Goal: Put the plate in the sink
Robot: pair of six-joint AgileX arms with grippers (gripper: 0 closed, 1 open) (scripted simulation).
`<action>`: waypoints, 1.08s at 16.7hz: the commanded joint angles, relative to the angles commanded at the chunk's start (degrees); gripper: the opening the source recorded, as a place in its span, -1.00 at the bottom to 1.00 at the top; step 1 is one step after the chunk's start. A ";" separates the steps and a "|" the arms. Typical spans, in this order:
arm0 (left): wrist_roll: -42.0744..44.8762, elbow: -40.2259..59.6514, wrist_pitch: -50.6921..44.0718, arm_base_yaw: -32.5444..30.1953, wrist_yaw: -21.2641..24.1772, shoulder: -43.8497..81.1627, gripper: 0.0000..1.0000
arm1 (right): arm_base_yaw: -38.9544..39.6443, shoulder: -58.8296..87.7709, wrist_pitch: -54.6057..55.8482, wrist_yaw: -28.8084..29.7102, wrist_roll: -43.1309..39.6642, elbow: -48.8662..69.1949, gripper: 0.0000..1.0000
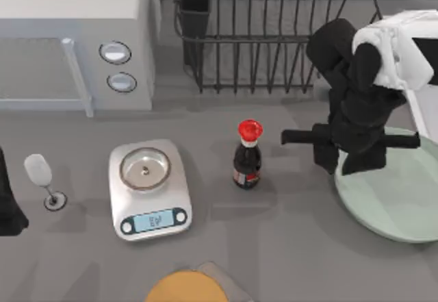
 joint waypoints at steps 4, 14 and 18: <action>0.00 0.00 0.00 0.00 0.00 0.00 1.00 | -1.29 -0.90 -11.41 0.70 0.69 11.67 -1.00; 0.00 0.00 0.00 0.00 0.00 0.00 1.00 | 0.65 0.91 -46.20 -0.28 -0.02 49.64 -1.00; 0.00 0.00 0.00 0.00 0.00 0.00 1.00 | 1.41 2.57 -54.00 -0.85 -0.82 57.47 -1.00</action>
